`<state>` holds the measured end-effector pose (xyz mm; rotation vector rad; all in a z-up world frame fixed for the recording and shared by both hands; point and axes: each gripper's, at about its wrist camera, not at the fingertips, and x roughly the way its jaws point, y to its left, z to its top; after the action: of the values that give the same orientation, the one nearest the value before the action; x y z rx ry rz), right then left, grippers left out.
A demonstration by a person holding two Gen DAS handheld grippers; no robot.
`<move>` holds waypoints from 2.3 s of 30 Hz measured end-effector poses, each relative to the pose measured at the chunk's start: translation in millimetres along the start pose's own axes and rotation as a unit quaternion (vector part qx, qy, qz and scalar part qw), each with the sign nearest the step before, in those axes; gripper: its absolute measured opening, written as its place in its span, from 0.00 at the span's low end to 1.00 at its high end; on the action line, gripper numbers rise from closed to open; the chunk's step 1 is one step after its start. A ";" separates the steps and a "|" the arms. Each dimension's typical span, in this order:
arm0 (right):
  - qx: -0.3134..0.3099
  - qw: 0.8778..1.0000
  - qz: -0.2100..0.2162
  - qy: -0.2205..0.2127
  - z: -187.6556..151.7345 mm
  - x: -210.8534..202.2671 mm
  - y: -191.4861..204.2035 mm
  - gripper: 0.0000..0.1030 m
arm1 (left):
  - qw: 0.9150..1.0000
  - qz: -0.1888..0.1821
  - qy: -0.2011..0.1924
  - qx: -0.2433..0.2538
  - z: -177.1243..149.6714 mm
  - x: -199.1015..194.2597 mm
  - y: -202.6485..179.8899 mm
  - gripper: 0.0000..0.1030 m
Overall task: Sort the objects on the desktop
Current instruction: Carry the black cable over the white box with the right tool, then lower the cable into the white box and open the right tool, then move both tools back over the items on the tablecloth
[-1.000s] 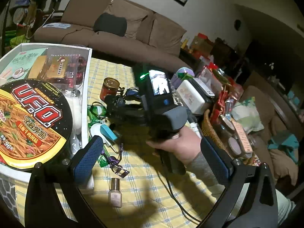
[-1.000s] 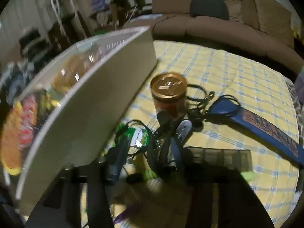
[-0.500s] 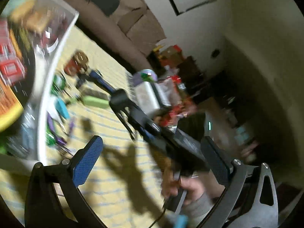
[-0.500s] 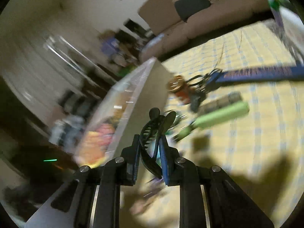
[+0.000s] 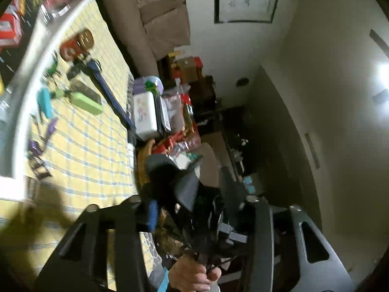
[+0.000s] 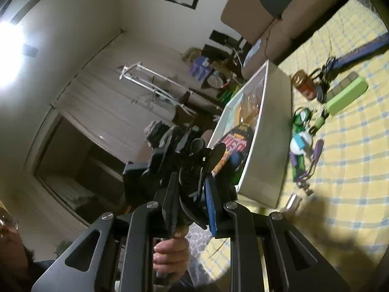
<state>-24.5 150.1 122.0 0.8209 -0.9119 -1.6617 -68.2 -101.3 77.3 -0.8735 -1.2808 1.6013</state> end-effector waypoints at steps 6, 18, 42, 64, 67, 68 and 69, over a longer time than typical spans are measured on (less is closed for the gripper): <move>0.012 1.000 0.019 0.009 3.2 39.1 11.1 0.19 | 0.999 0.015 -0.048 0.000 21.4 -51.4 -6.4 0.22; -0.041 0.993 0.010 0.111 33.6 237.5 45.8 0.19 | 0.984 0.082 -0.159 0.018 107.7 -204.0 -3.3 0.25; -0.276 0.901 -0.272 0.195 -27.7 313.7 68.1 0.50 | 0.907 0.370 -0.179 0.089 108.8 -249.2 -25.3 0.68; -0.284 0.883 -0.345 0.144 -29.1 223.3 92.1 1.00 | 0.795 0.531 -0.184 0.229 28.7 -196.1 -93.7 1.00; -0.276 0.884 -0.351 0.136 -29.3 203.3 92.4 1.00 | 0.793 0.534 -0.175 0.237 16.9 -188.0 -95.1 1.00; -0.273 0.885 -0.353 0.133 -29.0 198.7 93.3 1.00 | 0.790 0.537 -0.172 0.240 13.5 -184.9 -95.3 1.00; -0.272 0.885 -0.355 0.130 -28.9 193.2 93.3 1.00 | 0.788 0.539 -0.170 0.243 10.7 -182.1 -95.2 1.00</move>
<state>-4.5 -59.2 173.6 1.0027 0.1042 -2.2057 7.9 -267.1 172.4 -1.0655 -0.4250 2.9298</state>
